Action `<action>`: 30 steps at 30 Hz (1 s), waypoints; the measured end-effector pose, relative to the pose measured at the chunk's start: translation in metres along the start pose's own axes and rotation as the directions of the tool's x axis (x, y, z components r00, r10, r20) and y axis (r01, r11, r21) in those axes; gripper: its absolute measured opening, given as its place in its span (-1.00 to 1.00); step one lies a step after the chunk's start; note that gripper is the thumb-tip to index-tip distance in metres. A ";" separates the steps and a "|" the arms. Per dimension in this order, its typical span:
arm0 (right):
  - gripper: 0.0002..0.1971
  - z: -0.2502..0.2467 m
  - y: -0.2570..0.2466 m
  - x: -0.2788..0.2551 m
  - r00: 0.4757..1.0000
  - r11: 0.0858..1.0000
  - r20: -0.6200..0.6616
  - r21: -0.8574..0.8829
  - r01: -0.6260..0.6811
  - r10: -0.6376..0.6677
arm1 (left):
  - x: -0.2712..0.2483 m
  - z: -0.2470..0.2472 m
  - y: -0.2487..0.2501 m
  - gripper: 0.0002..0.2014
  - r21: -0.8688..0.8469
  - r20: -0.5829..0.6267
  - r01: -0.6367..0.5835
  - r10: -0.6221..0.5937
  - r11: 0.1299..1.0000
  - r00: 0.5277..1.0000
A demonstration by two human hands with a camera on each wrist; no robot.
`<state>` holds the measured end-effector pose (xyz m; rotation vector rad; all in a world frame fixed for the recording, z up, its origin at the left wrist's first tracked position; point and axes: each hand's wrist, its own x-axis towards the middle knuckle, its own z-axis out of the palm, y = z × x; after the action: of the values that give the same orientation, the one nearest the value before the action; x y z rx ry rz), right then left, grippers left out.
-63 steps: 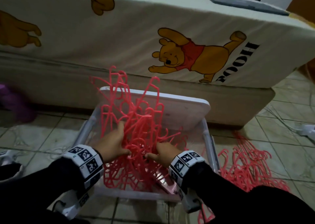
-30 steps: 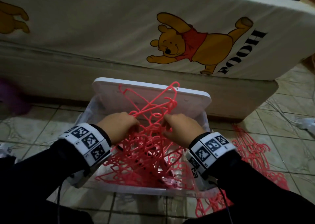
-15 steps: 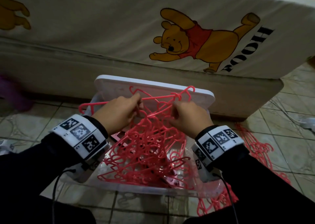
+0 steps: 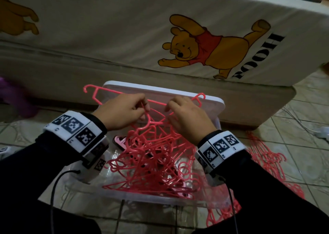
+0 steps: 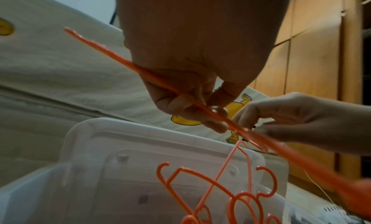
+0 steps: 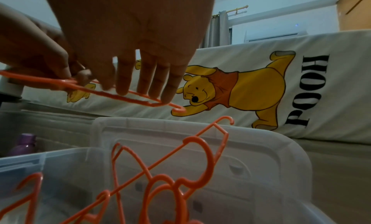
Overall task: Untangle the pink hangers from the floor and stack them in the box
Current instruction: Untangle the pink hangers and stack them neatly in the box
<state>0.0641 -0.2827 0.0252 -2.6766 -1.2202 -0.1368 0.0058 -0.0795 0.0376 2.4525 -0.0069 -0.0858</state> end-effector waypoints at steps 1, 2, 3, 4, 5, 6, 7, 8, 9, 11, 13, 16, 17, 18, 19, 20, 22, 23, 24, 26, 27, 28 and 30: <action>-0.72 0.000 0.000 0.000 1.000 1.000 0.002 0.011 0.014 -0.014 | 0.000 -0.001 0.000 -0.79 -0.043 -0.007 0.002 -0.003 0.999 1.000; -0.71 0.000 0.000 0.000 0.999 0.999 0.010 0.008 0.036 -0.036 | 0.001 -0.001 -0.001 -0.76 -0.087 -0.020 0.000 -0.002 0.996 1.000; -0.69 0.001 0.000 0.000 0.998 0.998 0.025 -0.026 0.065 -0.065 | 0.002 -0.001 -0.001 -0.75 -0.131 -0.034 -0.005 0.001 0.991 0.999; -0.69 0.002 -0.001 0.000 0.995 0.992 0.043 -0.085 0.097 -0.093 | 0.002 -0.002 -0.001 -0.74 -0.169 -0.040 -0.010 0.003 0.986 0.999; -0.70 0.004 -0.001 0.000 0.992 0.982 0.066 -0.145 0.117 -0.109 | 0.003 -0.001 -0.002 -0.75 -0.196 -0.040 -0.015 0.007 0.981 0.999; -0.72 0.006 -0.001 0.001 0.991 0.976 0.078 -0.182 0.122 -0.110 | 0.004 -0.001 -0.002 -0.76 -0.209 -0.035 -0.022 0.015 0.978 0.999; -0.77 0.007 0.000 0.002 0.992 0.974 0.076 -0.196 0.117 -0.104 | 0.004 -0.001 -0.002 -0.77 -0.206 -0.025 -0.033 0.029 0.978 0.999; -0.81 0.007 0.001 0.003 0.993 0.975 0.066 -0.195 0.109 -0.098 | 0.004 0.000 -0.002 -0.77 -0.183 -0.015 -0.056 0.054 0.981 0.998; -0.82 0.007 0.003 0.004 0.994 0.976 0.058 -0.192 0.097 -0.088 | 0.003 0.000 0.000 -0.76 -0.139 -0.004 -0.090 0.090 0.986 0.996; -0.83 0.006 0.006 0.003 0.997 0.981 0.052 -0.181 0.067 -0.058 | 0.002 -0.002 0.001 -0.75 0.028 0.033 -0.175 0.174 0.984 0.984; -0.83 0.005 0.009 0.002 0.999 0.985 0.048 -0.169 0.024 -0.017 | 0.000 -0.005 0.001 -0.73 0.292 0.071 -0.247 0.237 0.924 0.969; -0.85 0.007 0.016 -0.001 0.994 0.988 0.091 -0.143 -0.054 0.067 | -0.003 -0.010 -0.003 -0.63 0.486 0.091 -0.328 0.327 0.810 0.941; -0.84 0.007 0.018 -0.001 0.991 0.988 0.102 -0.133 -0.074 0.088 | -0.003 -0.011 -0.005 -0.61 0.508 0.117 -0.366 0.358 0.780 0.926; -0.83 0.008 0.020 -0.001 0.990 0.990 0.099 -0.112 -0.089 0.100 | -0.003 -0.010 -0.006 -0.61 0.537 0.157 -0.401 0.379 0.743 0.912; -0.82 0.008 0.020 -0.002 0.992 0.992 0.077 -0.081 -0.092 0.098 | -0.003 -0.010 -0.006 -0.62 0.572 0.195 -0.424 0.385 0.702 0.902; -0.82 0.008 0.018 -0.003 0.996 0.995 0.037 -0.058 -0.077 0.079 | -0.002 -0.009 -0.007 -0.65 0.608 0.214 -0.432 0.386 0.666 0.897; -0.82 0.007 0.009 -0.005 0.998 0.998 -0.060 -0.059 -0.003 0.000 | 0.000 -0.010 -0.008 -0.75 0.668 0.184 -0.416 0.404 0.618 0.896; -0.83 0.007 0.003 -0.006 0.994 0.998 -0.098 -0.050 0.034 -0.038 | 0.001 -0.012 -0.009 -0.79 0.681 0.152 -0.402 0.418 0.612 0.896; -0.82 0.008 -0.004 -0.008 0.992 0.998 -0.112 -0.020 0.059 -0.061 | 0.001 -0.013 -0.009 -0.82 0.689 0.126 -0.386 0.424 0.613 0.897; -0.78 0.013 -0.019 -0.013 0.998 0.993 -0.034 0.098 0.060 -0.057 | 0.003 -0.014 -0.008 -0.83 0.703 0.100 -0.352 0.405 0.618 0.909; -0.74 0.017 -0.025 -0.015 0.999 0.987 0.028 0.155 0.042 -0.047 | 0.004 -0.014 -0.007 -0.82 0.704 0.095 -0.343 0.395 0.622 0.914; -0.68 0.022 -0.030 -0.016 0.996 0.980 0.085 0.198 0.020 -0.037 | 0.004 -0.014 -0.007 -0.81 0.704 0.094 -0.339 0.392 0.623 0.915; -0.55 0.030 -0.035 -0.017 0.984 0.965 0.179 0.261 -0.034 -0.014 | 0.006 -0.012 -0.006 -0.79 0.722 0.103 -0.335 0.384 0.606 0.918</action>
<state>0.0271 -0.2664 -0.0018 -2.5035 -1.1790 0.2565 0.0124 -0.0671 0.0427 3.1998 -0.6345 0.2244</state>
